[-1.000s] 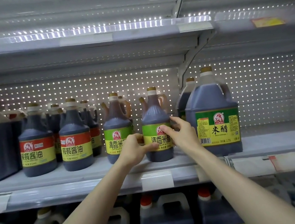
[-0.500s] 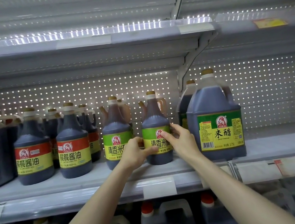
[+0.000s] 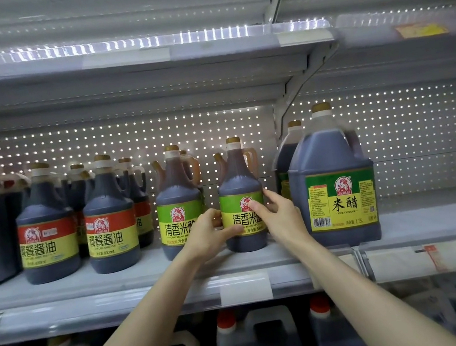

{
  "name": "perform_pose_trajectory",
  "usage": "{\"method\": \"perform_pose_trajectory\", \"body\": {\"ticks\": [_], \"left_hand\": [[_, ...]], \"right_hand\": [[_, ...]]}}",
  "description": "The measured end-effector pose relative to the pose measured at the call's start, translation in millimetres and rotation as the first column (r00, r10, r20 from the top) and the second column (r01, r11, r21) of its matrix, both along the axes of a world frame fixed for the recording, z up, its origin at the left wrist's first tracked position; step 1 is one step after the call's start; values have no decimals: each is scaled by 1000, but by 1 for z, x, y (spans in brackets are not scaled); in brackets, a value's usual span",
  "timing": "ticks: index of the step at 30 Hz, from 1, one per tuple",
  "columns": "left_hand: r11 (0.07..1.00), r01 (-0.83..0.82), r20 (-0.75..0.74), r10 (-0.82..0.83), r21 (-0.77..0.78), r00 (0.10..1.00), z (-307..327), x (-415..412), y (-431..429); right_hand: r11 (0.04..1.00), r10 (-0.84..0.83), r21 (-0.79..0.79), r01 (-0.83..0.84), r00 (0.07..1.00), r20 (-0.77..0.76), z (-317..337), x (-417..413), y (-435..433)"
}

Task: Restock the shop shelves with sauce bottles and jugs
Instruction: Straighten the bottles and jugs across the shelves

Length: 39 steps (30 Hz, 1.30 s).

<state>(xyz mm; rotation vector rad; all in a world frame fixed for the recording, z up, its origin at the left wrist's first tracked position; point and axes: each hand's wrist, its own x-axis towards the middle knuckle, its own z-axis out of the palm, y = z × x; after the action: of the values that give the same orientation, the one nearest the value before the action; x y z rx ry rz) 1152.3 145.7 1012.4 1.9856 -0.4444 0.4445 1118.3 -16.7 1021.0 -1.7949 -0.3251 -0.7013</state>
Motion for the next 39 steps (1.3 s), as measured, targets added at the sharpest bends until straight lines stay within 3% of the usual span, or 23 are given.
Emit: {"method": "perform_pose_trajectory", "body": {"ticks": [39], "left_hand": [[999,41,-60,-41,-10,997,3,-3,-2]], "right_hand": [[1000,15,25,-15,1000,-5,0,-1,-1]]}}
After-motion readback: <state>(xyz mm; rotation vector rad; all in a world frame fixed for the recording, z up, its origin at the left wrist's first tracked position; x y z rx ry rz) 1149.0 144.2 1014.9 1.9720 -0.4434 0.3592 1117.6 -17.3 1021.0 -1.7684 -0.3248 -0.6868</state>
